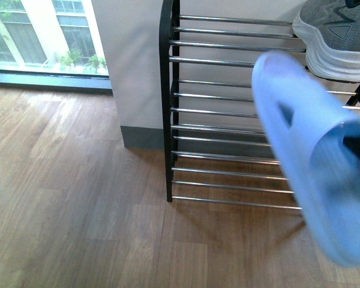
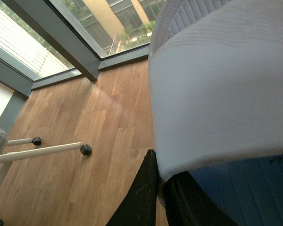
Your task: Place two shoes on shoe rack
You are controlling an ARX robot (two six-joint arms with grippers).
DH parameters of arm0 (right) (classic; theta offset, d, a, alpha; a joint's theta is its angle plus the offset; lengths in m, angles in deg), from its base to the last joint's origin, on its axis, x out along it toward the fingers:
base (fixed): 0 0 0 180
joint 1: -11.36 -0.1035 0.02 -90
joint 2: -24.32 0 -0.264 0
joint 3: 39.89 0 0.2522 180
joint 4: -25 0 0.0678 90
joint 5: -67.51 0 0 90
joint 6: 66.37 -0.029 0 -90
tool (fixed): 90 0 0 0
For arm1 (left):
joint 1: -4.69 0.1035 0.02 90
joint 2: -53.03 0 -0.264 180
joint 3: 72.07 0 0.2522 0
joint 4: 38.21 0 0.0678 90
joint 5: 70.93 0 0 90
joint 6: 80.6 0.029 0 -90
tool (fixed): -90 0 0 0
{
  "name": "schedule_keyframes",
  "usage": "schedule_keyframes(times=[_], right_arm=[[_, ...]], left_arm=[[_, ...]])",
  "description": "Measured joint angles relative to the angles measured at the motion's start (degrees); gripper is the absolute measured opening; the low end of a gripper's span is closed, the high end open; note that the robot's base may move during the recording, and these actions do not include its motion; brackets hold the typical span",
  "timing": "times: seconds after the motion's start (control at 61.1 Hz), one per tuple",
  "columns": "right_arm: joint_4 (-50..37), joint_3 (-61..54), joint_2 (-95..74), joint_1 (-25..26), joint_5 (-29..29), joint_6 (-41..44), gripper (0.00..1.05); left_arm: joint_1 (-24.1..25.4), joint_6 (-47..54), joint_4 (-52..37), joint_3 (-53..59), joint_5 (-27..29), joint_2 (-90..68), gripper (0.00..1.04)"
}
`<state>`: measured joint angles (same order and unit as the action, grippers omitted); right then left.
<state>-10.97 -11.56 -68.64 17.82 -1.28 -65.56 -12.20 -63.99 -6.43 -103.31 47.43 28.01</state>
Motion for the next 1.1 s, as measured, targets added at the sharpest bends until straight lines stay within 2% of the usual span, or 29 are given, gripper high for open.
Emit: schedule_keyframes(times=[0.082,0.18,0.507,0.785,0.9,0.998,1.096], right_arm=[[3.34,-0.42,1.36,-1.31,2.12,0.76,0.01],[5.79,-0.61,5.18,-3.67,1.6,-0.17,0.01],[15.52,7.72,15.28,-16.61,-10.43,-11.41,0.01],[18.86,18.51,12.94,-23.69,-19.5,-14.16,0.01],[20.31,25.64,8.09,-24.79,-25.18,-15.28,0.01],[23.17,35.58,-0.15,-24.0,-34.91,-15.67,0.01],[26.8,43.76,-6.91,-22.8,-41.92,-15.63,0.01]], left_arm=[[0.0,0.0,0.0,0.0,-0.24,0.0,0.02],[0.0,0.0,0.0,0.0,-0.15,0.0,0.02],[0.0,0.0,0.0,0.0,-0.07,0.0,0.02],[0.0,0.0,0.0,0.0,-0.07,0.0,0.02],[0.0,0.0,0.0,0.0,-0.09,0.0,0.02],[0.0,0.0,0.0,0.0,-0.07,0.0,0.02],[0.0,0.0,0.0,0.0,-0.09,0.0,0.02]])
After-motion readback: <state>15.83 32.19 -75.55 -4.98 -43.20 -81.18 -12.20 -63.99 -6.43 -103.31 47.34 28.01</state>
